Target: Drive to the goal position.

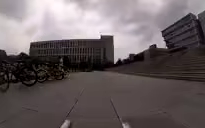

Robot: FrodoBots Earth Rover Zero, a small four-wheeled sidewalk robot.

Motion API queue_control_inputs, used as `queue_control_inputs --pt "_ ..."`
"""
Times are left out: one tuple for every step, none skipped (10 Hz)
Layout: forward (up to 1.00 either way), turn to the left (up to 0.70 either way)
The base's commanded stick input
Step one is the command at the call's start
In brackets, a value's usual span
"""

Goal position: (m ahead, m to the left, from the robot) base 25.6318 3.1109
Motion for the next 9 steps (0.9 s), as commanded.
queue_control_inputs --pt "1.0 0.0" --pt "1.0 0.0" --pt "1.0 0.0" --pt "1.0 0.0" --pt "1.0 -0.07" --pt "1.0 -0.27" --pt "1.0 -0.1" --pt "1.0 -0.03" --pt "1.0 -0.26"
